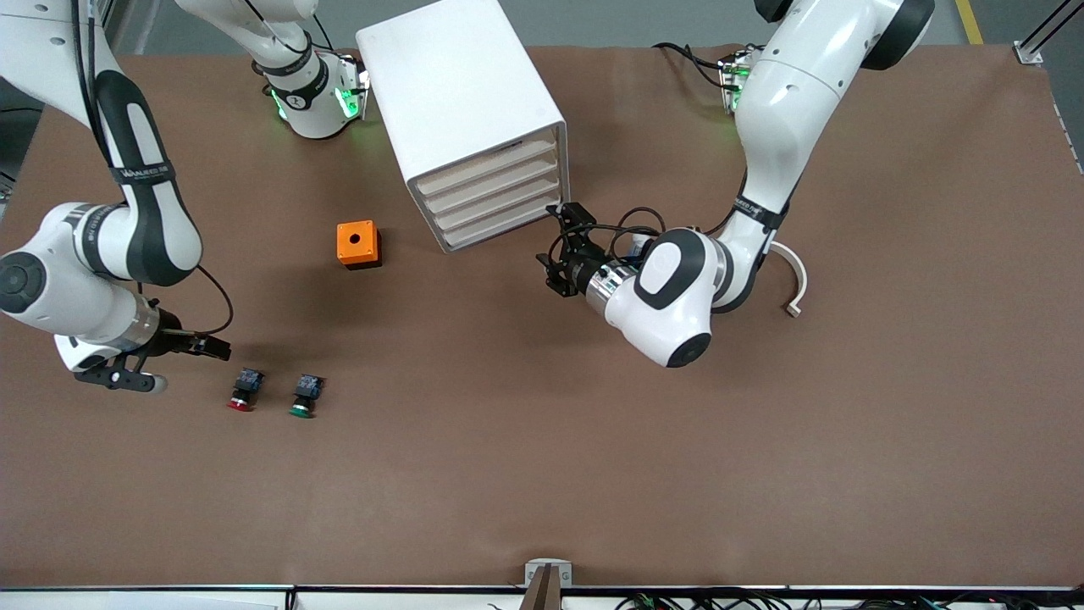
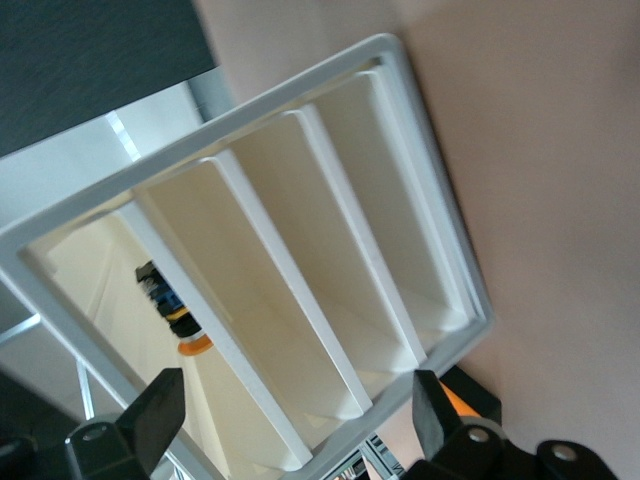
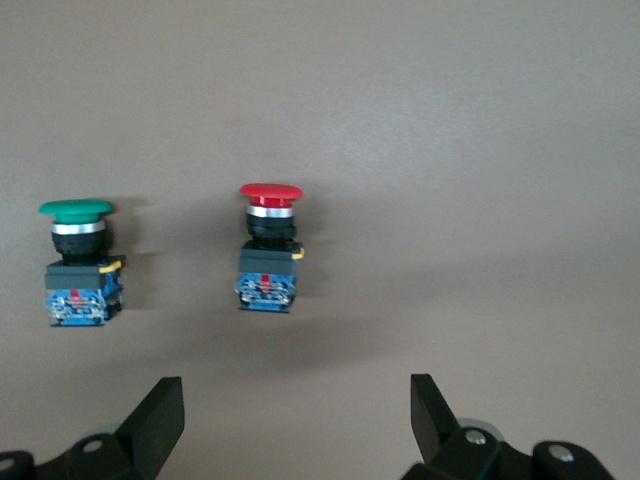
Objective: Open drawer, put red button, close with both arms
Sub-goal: 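Grasp the drawer handle with the left gripper while the right gripper grasps the red button, then pull the drawer open with the left gripper while the right gripper lifts the red button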
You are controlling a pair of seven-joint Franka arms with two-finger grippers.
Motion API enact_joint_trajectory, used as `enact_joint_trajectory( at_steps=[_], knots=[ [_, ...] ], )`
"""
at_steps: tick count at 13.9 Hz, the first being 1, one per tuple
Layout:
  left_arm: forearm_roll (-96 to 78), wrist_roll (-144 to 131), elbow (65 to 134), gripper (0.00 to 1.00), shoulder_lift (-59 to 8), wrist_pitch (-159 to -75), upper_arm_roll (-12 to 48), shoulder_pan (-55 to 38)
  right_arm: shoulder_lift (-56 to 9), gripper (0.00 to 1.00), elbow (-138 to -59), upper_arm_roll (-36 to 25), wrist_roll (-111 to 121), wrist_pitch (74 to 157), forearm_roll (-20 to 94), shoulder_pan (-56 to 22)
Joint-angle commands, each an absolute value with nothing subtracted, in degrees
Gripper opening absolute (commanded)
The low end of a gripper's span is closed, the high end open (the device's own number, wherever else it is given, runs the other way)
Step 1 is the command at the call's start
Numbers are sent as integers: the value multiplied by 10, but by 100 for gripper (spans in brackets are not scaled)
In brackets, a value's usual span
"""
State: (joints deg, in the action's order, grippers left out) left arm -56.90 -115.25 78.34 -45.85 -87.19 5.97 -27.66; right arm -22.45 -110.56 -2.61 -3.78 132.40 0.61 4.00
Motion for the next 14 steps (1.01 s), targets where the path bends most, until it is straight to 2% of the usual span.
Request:
enact_joint_trajectory(
  at_steps=[1, 4, 9, 11, 14],
  knots=[
    [-595, -1213, 770, 99, -489, -839, 58, -286, -242, 100, -1109, -26, -75, 1358, -3, 32],
    [-617, -1244, 771, 96, -516, -811, 62, -295, -271, 100, -1108, -26, -103, 1394, -3, 27],
    [-620, -1247, 787, 64, -520, -785, 62, -309, -326, 100, -1092, -25, -132, 1448, 1, 24],
    [-620, -1254, 788, 59, -524, -781, 63, -315, -340, 100, -1079, -25, -132, 1454, 3, 27],
    [-620, -1270, 792, 59, -533, -781, 63, -326, -360, 100, -1064, -25, -140, 1454, 7, 23]
  ],
)
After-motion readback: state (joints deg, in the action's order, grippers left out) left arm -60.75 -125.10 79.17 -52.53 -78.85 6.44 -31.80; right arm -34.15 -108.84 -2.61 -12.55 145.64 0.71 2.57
